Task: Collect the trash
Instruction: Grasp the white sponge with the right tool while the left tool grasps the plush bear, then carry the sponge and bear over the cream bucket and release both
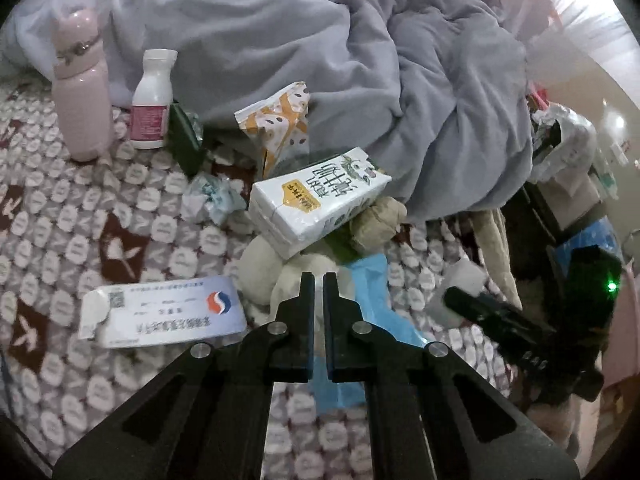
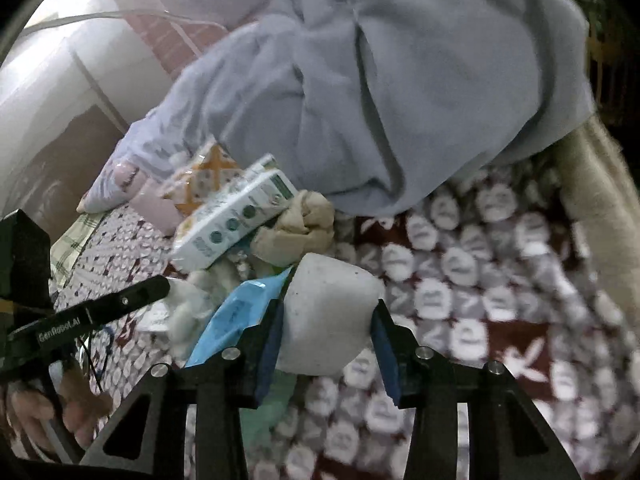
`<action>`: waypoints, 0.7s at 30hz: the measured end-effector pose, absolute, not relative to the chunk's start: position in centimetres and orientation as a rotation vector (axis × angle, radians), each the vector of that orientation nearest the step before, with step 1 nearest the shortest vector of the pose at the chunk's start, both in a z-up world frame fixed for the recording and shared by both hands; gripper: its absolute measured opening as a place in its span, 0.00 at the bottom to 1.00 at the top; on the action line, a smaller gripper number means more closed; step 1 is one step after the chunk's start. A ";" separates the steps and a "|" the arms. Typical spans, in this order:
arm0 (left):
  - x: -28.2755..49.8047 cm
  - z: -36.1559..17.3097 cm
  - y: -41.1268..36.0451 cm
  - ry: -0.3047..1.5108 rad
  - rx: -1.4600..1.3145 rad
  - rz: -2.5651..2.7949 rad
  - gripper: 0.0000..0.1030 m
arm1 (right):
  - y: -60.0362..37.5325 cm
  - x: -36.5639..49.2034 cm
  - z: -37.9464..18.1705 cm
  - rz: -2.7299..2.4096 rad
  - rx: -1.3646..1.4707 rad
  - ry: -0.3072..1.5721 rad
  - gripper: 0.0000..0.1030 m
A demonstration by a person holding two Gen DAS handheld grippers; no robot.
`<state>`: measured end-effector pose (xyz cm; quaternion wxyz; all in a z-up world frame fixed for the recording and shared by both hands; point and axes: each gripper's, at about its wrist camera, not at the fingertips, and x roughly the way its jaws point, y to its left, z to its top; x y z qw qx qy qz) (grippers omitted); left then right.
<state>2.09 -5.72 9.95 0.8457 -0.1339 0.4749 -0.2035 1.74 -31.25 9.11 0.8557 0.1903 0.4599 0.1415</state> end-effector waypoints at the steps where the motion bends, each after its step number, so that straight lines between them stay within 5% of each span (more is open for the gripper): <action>1: 2.0 9.9 -5.4 1.006 -0.294 -0.426 0.01 | -31.5 1.0 9.7 0.289 0.390 0.953 0.41; 5: 2.1 9.4 -5.2 1.026 -0.370 -0.383 0.04 | -32.5 -0.9 10.7 0.284 0.376 0.928 0.41; 6: 2.4 9.2 -5.5 1.037 -0.390 -0.383 0.14 | -32.9 -1.4 10.8 0.284 0.377 0.927 0.41; 7: 2.5 9.0 -5.8 1.039 -0.402 -0.384 0.42 | -33.2 -1.8 10.8 0.285 0.378 0.930 0.41; 9: 2.9 8.4 -6.2 1.008 -0.470 -0.363 0.70 | -33.7 -2.2 10.8 0.287 0.376 0.937 0.41; 15: 5.5 4.7 -7.3 1.138 -0.460 -0.257 0.70 | -34.5 -3.5 10.5 0.285 0.362 0.949 0.41; 18: 5.0 3.9 -7.6 1.176 -0.388 -0.261 0.30 | -34.7 -3.8 10.4 0.285 0.367 0.951 0.41; 21: 3.5 5.2 -6.8 1.147 -0.379 -0.287 0.24 | -35.0 -4.2 10.5 0.289 0.375 0.948 0.41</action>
